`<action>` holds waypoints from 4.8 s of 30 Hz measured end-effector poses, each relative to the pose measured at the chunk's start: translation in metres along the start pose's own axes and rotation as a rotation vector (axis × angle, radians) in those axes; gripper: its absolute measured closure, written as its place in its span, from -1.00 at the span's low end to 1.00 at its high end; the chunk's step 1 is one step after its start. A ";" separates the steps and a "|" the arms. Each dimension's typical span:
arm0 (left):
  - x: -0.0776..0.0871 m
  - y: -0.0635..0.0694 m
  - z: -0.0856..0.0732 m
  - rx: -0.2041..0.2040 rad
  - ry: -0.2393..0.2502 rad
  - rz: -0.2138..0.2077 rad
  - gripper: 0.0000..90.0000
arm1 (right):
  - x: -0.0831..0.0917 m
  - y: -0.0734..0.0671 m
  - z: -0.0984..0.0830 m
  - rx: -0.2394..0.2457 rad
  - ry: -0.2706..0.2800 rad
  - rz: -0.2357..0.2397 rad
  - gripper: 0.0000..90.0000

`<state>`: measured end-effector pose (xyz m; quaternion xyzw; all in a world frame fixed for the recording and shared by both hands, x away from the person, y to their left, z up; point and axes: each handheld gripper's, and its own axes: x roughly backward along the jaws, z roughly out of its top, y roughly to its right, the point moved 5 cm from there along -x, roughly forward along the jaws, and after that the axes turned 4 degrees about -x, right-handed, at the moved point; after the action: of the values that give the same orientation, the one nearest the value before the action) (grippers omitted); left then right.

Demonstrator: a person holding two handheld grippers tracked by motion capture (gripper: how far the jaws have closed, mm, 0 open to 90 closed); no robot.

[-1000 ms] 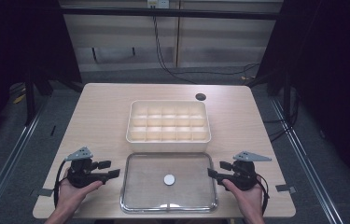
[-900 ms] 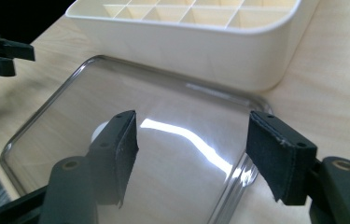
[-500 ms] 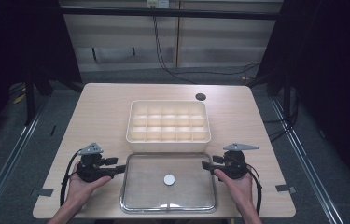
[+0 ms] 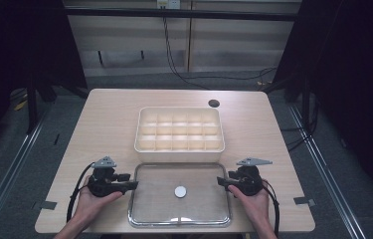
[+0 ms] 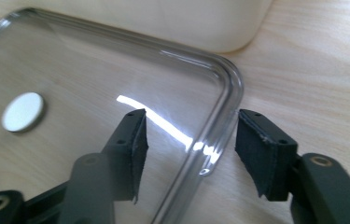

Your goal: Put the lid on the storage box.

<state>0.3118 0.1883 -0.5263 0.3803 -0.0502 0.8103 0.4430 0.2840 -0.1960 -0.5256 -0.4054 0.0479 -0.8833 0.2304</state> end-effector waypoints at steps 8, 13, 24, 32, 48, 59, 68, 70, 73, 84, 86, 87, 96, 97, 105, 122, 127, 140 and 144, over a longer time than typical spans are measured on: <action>-0.005 0.002 -0.001 -0.005 -0.021 0.004 0.04 | -0.006 0.001 -0.003 -0.020 -0.021 -0.012 -0.10; -0.007 0.006 -0.003 -0.022 -0.039 0.003 0.06 | -0.009 0.000 -0.004 -0.026 -0.004 -0.033 -0.11; -0.008 0.009 -0.004 -0.034 -0.042 -0.021 0.18 | -0.010 -0.001 -0.004 -0.049 0.012 -0.028 -0.07; -0.007 0.011 -0.005 -0.040 -0.049 -0.017 0.18 | -0.008 0.006 -0.004 -0.190 0.044 0.056 -0.06; -0.003 0.009 -0.008 -0.025 -0.035 -0.025 0.15 | 0.001 0.014 -0.007 -0.422 0.112 0.204 0.12; -0.004 0.009 -0.009 -0.038 -0.034 -0.022 0.17 | 0.004 0.006 -0.007 -0.381 0.101 0.256 0.29; -0.004 0.009 -0.008 -0.040 -0.029 -0.016 0.17 | 0.002 0.004 -0.005 -0.355 0.091 0.327 0.41; -0.004 0.008 -0.008 -0.039 -0.025 -0.019 0.17 | 0.002 0.004 -0.004 -0.347 0.083 0.323 0.41; -0.005 0.008 -0.007 -0.028 -0.023 -0.017 0.17 | 0.002 0.005 -0.003 -0.344 0.093 0.320 0.47; -0.004 0.006 -0.006 -0.019 -0.025 0.013 -0.25 | 0.015 0.004 0.000 -0.312 0.178 0.289 0.63; -0.005 0.006 -0.006 -0.006 -0.020 -0.006 -0.28 | 0.016 0.004 0.000 -0.312 0.182 0.306 0.65; -0.005 0.006 -0.005 -0.006 -0.025 -0.007 -0.30 | 0.015 0.003 0.000 -0.314 0.184 0.313 0.65; -0.004 0.005 -0.005 0.033 -0.015 -0.054 -0.19 | 0.016 0.002 0.001 -0.295 0.191 0.318 0.64; -0.003 0.005 -0.005 0.037 -0.012 -0.054 -0.17 | 0.016 0.003 0.001 -0.286 0.186 0.317 0.61; 0.006 0.011 0.002 0.016 0.043 -0.073 -0.04 | 0.015 0.000 0.002 -0.286 0.188 0.337 0.55; 0.020 0.019 0.012 0.030 0.129 -0.108 0.18 | 0.020 -0.006 0.009 -0.241 0.216 0.326 0.52; 0.025 0.019 0.017 0.027 0.152 -0.114 0.23 | 0.025 -0.009 0.013 -0.215 0.223 0.304 0.51; 0.036 0.023 0.026 0.004 0.190 -0.108 0.36 | 0.035 -0.011 0.020 -0.225 0.267 0.310 0.56; 0.038 0.024 0.030 0.001 0.199 -0.110 0.40 | 0.040 -0.014 0.024 -0.204 0.287 0.287 0.56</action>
<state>0.2987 0.1877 -0.4743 0.3003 0.0152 0.8187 0.4893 0.2738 -0.1993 -0.4777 -0.2857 0.2263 -0.8808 0.3024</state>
